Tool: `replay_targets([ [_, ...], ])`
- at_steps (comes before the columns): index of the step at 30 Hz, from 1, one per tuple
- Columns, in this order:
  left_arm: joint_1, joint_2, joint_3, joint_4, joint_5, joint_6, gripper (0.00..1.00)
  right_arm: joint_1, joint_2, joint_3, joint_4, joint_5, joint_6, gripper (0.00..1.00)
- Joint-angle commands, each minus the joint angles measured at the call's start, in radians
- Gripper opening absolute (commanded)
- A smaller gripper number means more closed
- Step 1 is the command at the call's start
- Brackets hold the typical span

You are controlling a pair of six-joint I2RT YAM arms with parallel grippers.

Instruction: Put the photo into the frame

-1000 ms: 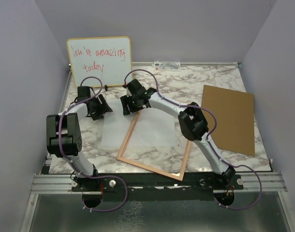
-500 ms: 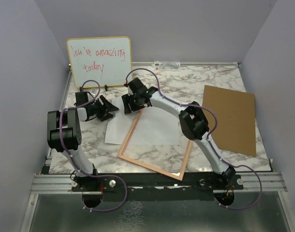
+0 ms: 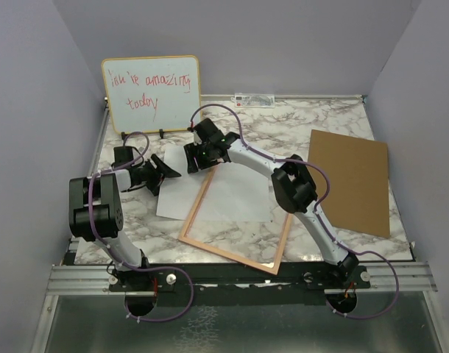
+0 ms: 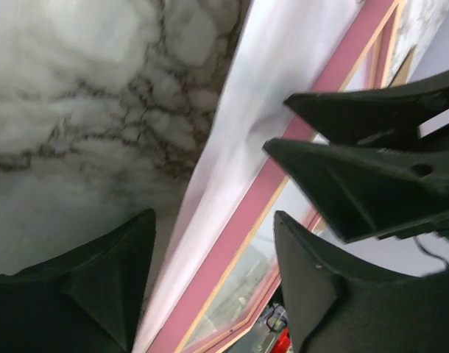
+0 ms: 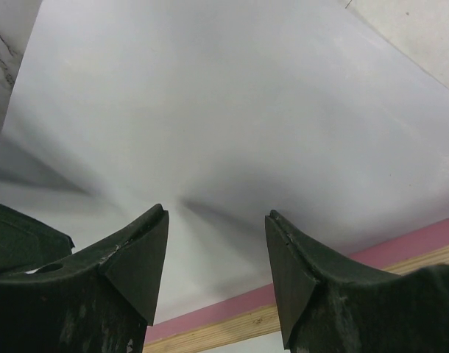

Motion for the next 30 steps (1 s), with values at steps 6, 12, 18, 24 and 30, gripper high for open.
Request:
replay_targets([
  [6, 0.006, -0.025, -0.081, -0.011, 0.05, -0.006, 0.17, 0.018, 0.098, -0.045, -0.073, -0.023, 0.015, 0.6],
  [12, 0.027, -0.06, -0.046, 0.005, 0.063, -0.015, 0.0, 0.018, 0.069, -0.062, -0.051, -0.035, 0.025, 0.6],
  [18, 0.069, -0.143, 0.004, -0.002, 0.1, -0.069, 0.0, -0.001, -0.01, -0.089, -0.02, -0.006, 0.058, 0.64],
  [24, 0.123, -0.225, 0.051, 0.016, 0.123, -0.154, 0.0, -0.039, -0.135, -0.207, 0.082, -0.022, 0.091, 0.67],
  [30, 0.157, -0.264, 0.101, 0.072, 0.132, -0.228, 0.0, -0.053, -0.217, -0.242, 0.172, -0.067, 0.111, 0.67],
])
